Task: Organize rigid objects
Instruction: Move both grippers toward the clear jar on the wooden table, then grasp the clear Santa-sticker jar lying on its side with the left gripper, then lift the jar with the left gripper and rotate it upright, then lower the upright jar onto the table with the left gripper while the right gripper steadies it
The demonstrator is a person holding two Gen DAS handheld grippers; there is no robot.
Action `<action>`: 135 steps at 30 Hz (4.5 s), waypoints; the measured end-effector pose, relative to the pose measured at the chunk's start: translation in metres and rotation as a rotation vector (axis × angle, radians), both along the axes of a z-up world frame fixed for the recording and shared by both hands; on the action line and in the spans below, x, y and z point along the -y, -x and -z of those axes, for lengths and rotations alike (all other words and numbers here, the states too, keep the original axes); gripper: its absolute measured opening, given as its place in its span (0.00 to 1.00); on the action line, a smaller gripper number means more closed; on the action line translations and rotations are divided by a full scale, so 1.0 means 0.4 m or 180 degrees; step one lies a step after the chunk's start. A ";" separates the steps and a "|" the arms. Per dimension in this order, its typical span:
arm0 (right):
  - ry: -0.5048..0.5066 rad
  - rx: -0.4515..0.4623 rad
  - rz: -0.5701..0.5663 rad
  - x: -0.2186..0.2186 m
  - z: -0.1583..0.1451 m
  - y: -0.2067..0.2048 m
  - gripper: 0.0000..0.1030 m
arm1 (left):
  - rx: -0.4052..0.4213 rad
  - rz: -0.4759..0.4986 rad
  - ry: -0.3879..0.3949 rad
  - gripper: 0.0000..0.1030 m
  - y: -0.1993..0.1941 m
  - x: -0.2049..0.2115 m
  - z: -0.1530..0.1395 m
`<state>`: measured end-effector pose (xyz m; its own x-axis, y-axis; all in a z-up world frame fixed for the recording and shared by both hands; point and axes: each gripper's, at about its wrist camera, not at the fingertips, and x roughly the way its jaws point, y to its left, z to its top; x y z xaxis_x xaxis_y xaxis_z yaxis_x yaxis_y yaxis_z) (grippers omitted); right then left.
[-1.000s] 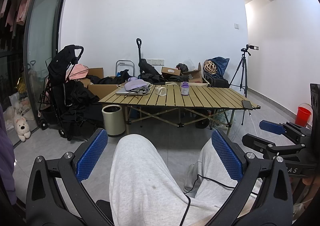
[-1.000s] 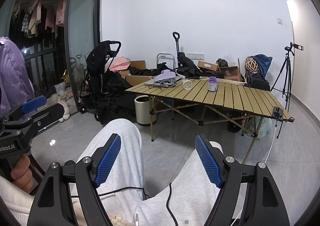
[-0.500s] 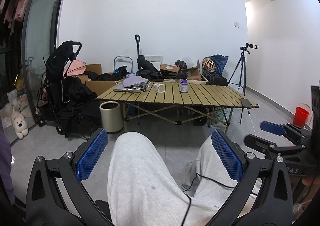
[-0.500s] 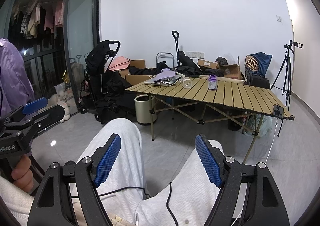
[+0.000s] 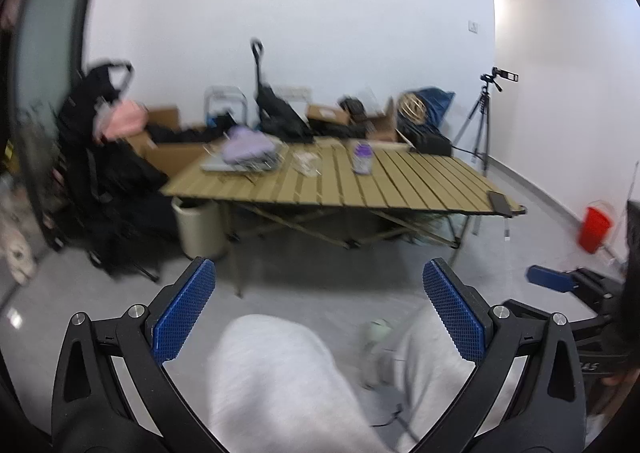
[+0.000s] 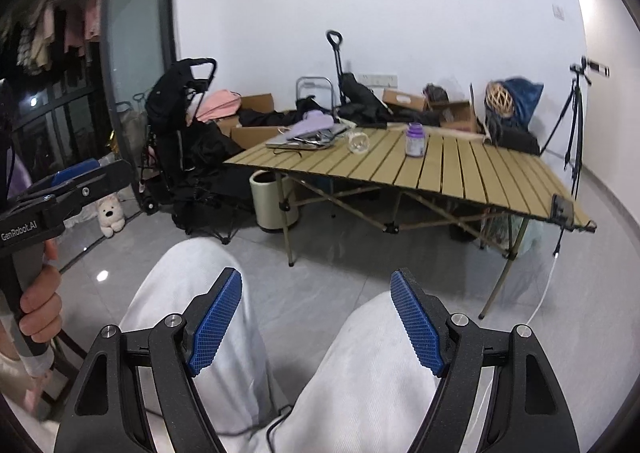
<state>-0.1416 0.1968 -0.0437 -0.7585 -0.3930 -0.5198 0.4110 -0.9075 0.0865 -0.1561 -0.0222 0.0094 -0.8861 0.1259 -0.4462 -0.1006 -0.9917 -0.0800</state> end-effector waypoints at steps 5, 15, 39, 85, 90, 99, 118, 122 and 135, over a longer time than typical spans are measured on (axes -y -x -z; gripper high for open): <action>-0.0032 0.0014 0.0041 -0.005 -0.025 0.106 0.79 | 0.0345 0.0026 -0.0333 1.00 0.146 0.027 0.005; -0.0132 -0.0007 -0.0006 0.025 -0.058 0.319 0.79 | 0.0413 -0.0012 -0.0422 1.00 0.355 0.057 0.002; -0.0171 0.0342 -0.0371 0.265 0.160 1.230 0.79 | 0.0427 0.0002 -0.0037 1.00 1.108 0.135 0.187; -0.0698 0.0303 -0.0701 0.144 0.238 1.460 0.78 | 0.0905 0.0657 -0.0052 0.79 1.498 -0.042 0.254; -0.0556 0.0451 -0.0533 0.081 0.227 1.454 0.78 | 0.1318 0.1256 0.0175 0.89 1.495 -0.132 0.286; -0.0362 0.0608 -0.0487 0.022 0.215 1.422 0.78 | 0.1747 0.1463 0.0634 0.65 1.514 -0.193 0.373; 0.1158 0.0898 -0.0862 0.042 0.080 1.541 0.78 | 0.0182 0.0846 0.0202 0.63 1.457 -0.120 0.182; 0.1433 0.1022 -0.1039 0.078 0.052 1.595 0.78 | -0.0005 0.0833 0.0130 0.63 1.458 -0.123 0.160; 0.1356 0.1270 -0.1125 0.157 0.056 1.724 0.69 | -0.0261 0.0920 -0.0048 0.61 1.480 -0.106 0.167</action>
<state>-0.8313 0.1342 -0.0660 -0.3294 -0.8143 -0.4779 0.5390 -0.5777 0.6130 -0.7482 0.0200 -0.0574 -0.8455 0.3843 -0.3707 -0.3854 -0.9197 -0.0743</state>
